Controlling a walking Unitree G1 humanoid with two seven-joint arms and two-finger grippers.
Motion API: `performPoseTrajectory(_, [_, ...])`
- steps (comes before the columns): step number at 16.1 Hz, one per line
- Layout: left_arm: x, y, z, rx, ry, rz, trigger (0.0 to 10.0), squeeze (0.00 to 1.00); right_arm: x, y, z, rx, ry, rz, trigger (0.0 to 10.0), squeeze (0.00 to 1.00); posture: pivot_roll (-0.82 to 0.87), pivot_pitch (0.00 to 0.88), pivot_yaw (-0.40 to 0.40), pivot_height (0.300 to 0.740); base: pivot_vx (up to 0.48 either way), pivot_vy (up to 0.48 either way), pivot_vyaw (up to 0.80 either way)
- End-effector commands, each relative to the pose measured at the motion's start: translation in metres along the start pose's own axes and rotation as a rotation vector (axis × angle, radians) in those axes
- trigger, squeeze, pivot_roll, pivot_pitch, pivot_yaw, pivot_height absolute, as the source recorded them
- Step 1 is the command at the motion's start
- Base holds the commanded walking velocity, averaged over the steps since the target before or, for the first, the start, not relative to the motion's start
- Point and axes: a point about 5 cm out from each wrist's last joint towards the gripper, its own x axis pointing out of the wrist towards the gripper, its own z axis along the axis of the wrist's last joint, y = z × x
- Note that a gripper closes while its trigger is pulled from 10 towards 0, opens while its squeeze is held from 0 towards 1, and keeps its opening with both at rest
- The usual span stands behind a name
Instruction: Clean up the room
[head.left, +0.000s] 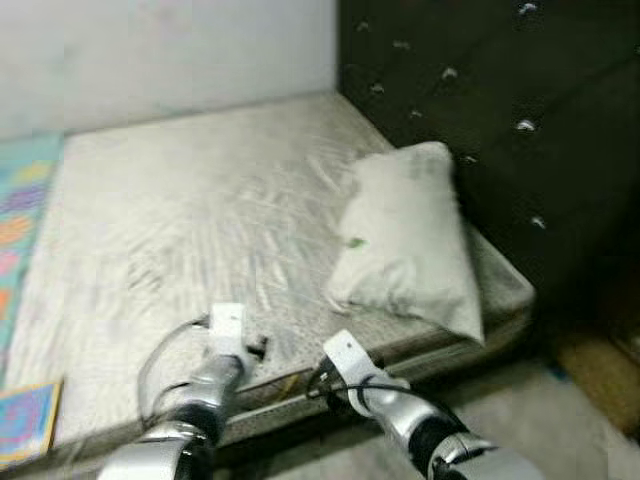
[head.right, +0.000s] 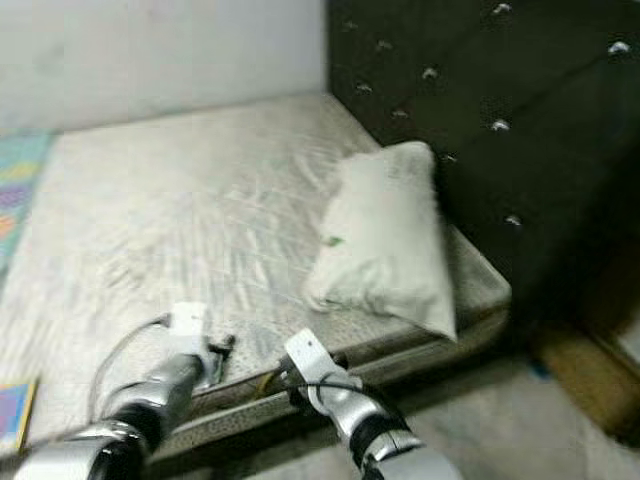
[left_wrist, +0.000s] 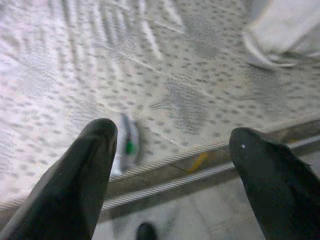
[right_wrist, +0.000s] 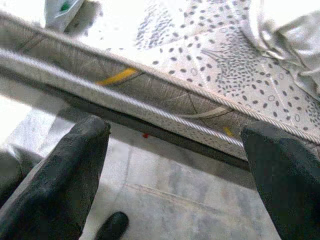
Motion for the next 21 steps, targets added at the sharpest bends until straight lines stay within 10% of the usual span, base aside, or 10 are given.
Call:
performPoseTrajectory(1, [-0.001, 0.012, -0.003, 0.015, 0.016, 0.032, 10.0, 0.0, 0.001, 0.006, 0.008, 0.008, -0.022, 0.012, 10.0, 0.0, -0.09, 0.0, -0.01, 0.74, 0.0, 0.0, 0.8])
performPoseTrajectory(5, [-0.001, 0.009, 0.0, 0.033, -0.002, 0.022, 10.0, 0.0, 0.001, 0.003, 0.016, 0.144, -0.062, 0.008, 10.0, 0.0, -0.09, 0.0, -0.008, 0.74, 0.0, 0.0, 0.35])
performPoseTrajectory(8, [0.0, 0.016, 0.023, -0.056, -0.102, -0.004, 10.0, 0.0, -0.003, -0.027, 0.037, 0.378, -0.182, -0.04, 10.0, 0.0, -0.09, 0.0, -0.002, 0.74, 0.0, 0.0, 0.0])
performPoseTrajectory(14, [-0.016, 0.06, 0.058, -0.012, -0.351, -0.101, 10.0, 0.0, -0.027, -0.094, 0.055, 0.515, -0.394, 0.033, 10.0, 0.0, -0.08, 0.0, -0.018, 0.74, 0.0, 0.0, 0.0])
performPoseTrajectory(21, [-0.078, 0.048, 0.035, 0.157, -0.509, -0.298, 10.0, 0.0, -0.065, -0.108, 0.066, 0.282, -0.612, 0.076, 10.0, 0.0, -0.07, 0.0, -0.015, 0.74, 0.0, 0.0, 0.0])
